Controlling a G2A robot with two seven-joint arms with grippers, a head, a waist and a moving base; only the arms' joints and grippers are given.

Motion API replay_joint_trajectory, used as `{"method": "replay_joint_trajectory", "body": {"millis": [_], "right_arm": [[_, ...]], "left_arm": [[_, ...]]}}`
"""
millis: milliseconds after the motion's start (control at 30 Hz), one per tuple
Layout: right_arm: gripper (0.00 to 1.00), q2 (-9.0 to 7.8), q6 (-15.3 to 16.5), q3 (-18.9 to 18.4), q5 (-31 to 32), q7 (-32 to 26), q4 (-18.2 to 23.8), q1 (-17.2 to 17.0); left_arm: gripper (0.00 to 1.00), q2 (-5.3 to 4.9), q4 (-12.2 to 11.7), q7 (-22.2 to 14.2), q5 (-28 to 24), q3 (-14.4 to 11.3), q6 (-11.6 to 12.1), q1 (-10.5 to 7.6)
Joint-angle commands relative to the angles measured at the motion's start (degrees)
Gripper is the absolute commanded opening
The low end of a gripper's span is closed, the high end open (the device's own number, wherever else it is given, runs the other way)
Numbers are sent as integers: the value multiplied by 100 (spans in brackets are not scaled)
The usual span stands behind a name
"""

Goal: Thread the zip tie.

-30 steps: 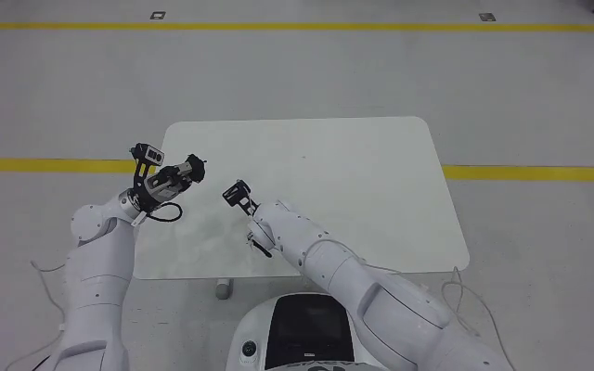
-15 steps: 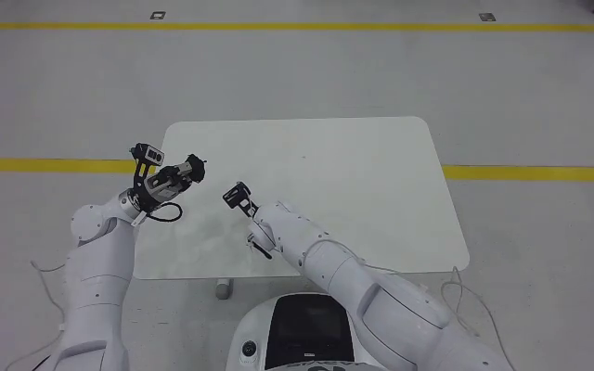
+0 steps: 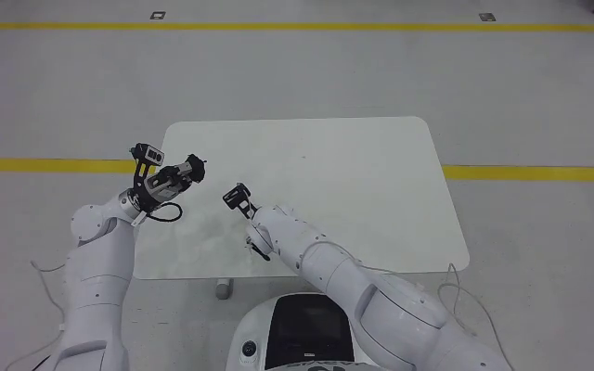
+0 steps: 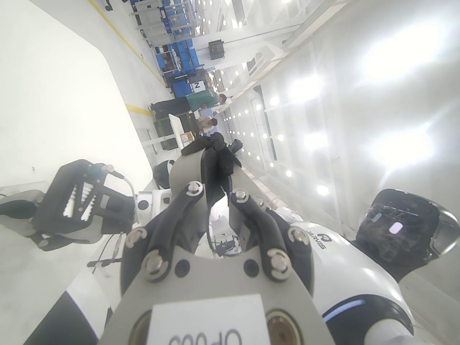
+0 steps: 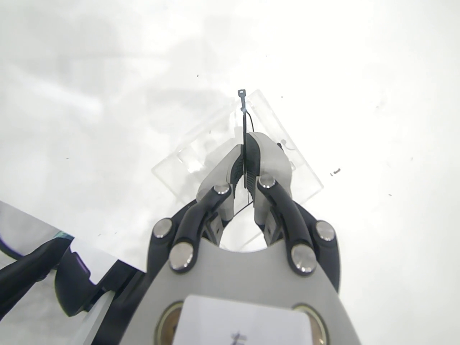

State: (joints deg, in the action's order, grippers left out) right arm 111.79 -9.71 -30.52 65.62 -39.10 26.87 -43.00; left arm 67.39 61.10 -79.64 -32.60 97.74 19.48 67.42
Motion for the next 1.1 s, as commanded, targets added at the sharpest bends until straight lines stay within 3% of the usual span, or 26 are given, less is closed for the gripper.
{"method": "replay_joint_trajectory", "body": {"millis": [0, 267, 533, 767, 967, 1067], "right_arm": [[0, 7, -17, 34, -42, 7, -17, 21], [0, -10, -106, 11, -63, -21, 203, 65], [0, -238, 169, -250, 105, -310, 830, -24], [0, -639, 506, -692, 419, -842, 2055, -412], [0, -1088, 1284, -1448, 464, -1120, 3379, -1082], [0, -1197, 1628, -1684, 329, -1265, 3749, -1278]], "left_arm": [[0, 0, 0, 0, 0, 0, 0, 0], [0, 0, 0, 0, 0, 0, 0, 0], [0, 0, 0, 0, 0, 0, 0, 0], [0, 0, 0, 0, 0, 0, 0, 0], [0, 0, 0, 0, 0, 0, 0, 0], [0, 0, 0, 0, 0, 0, 0, 0]]}}
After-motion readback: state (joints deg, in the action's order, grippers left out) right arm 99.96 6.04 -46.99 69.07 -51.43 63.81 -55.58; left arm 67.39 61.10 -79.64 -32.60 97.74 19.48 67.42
